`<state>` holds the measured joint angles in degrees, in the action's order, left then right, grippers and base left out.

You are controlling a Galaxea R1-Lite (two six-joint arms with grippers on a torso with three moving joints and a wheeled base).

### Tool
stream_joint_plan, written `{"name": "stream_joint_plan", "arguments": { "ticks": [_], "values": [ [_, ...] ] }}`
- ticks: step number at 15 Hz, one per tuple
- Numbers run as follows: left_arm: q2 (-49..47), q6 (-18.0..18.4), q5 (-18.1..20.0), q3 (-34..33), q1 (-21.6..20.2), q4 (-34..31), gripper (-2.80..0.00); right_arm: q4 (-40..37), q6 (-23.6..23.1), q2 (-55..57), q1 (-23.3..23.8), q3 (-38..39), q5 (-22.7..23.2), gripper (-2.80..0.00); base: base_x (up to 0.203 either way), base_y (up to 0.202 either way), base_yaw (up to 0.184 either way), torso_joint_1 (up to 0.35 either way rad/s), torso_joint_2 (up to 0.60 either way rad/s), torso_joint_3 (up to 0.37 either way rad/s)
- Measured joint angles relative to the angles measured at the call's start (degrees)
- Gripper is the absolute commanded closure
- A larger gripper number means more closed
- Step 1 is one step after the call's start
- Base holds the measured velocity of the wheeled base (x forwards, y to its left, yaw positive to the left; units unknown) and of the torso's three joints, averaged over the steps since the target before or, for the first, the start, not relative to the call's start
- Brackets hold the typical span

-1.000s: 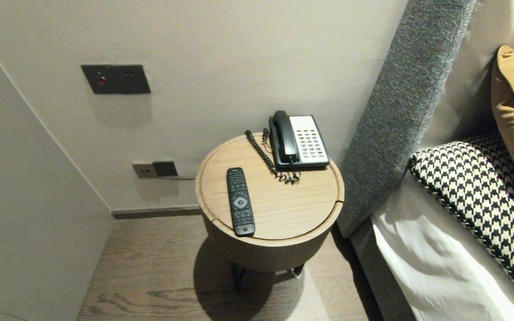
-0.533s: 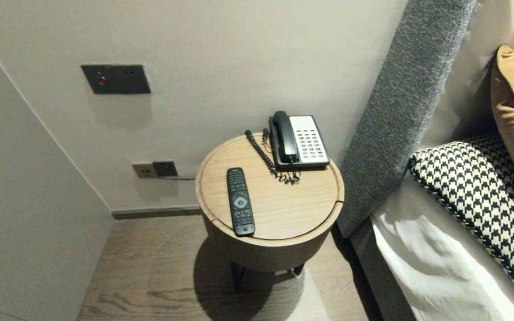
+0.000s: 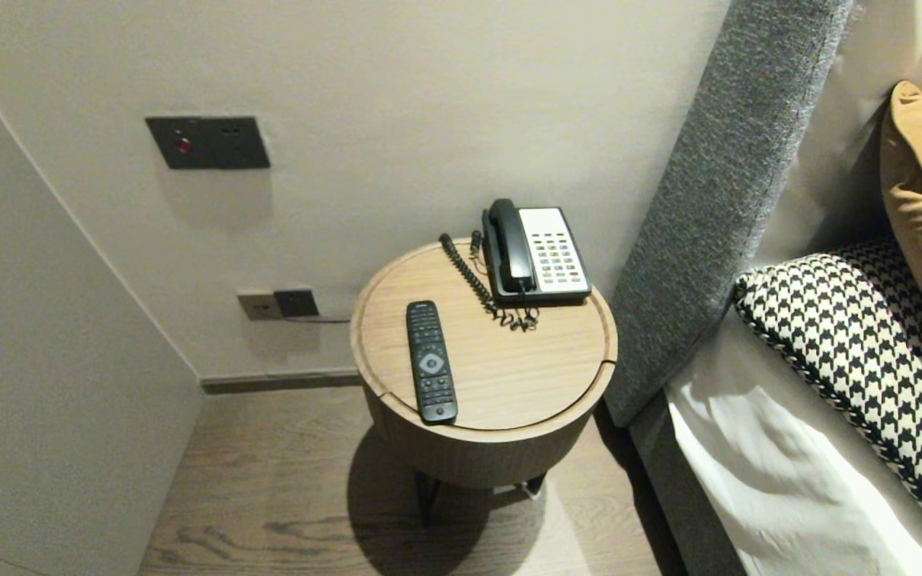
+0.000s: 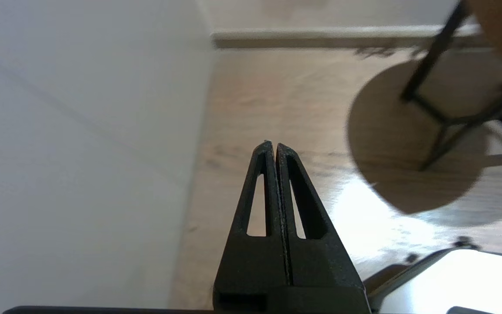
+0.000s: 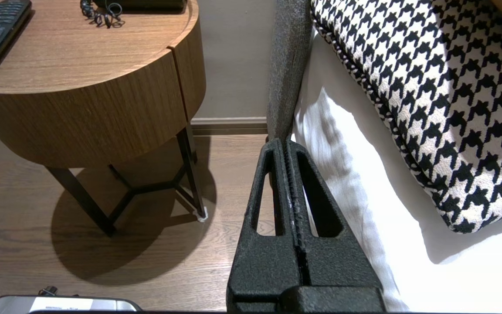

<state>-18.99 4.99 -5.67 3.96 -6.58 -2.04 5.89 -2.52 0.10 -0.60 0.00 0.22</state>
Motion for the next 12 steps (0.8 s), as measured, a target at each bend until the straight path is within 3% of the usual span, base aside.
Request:
{"name": "stream_joint_plan", "arguments": {
  "ticks": [2, 12],
  "values": [
    [1.6, -0.14, 2.31, -0.02, -0.28, -0.38, 0.0, -0.02, 0.0, 0.0, 0.0, 0.0, 0.02, 0.0, 0.0, 0.0, 0.0, 0.0, 0.0, 0.0],
    [2.99, -0.33, 5.67, -3.51, -0.41, 1.98, 0.0, -0.02, 0.0, 0.0, 0.0, 0.0, 0.01, 0.0, 0.0, 0.0, 0.0, 0.0, 0.0, 0.0]
  ]
}}
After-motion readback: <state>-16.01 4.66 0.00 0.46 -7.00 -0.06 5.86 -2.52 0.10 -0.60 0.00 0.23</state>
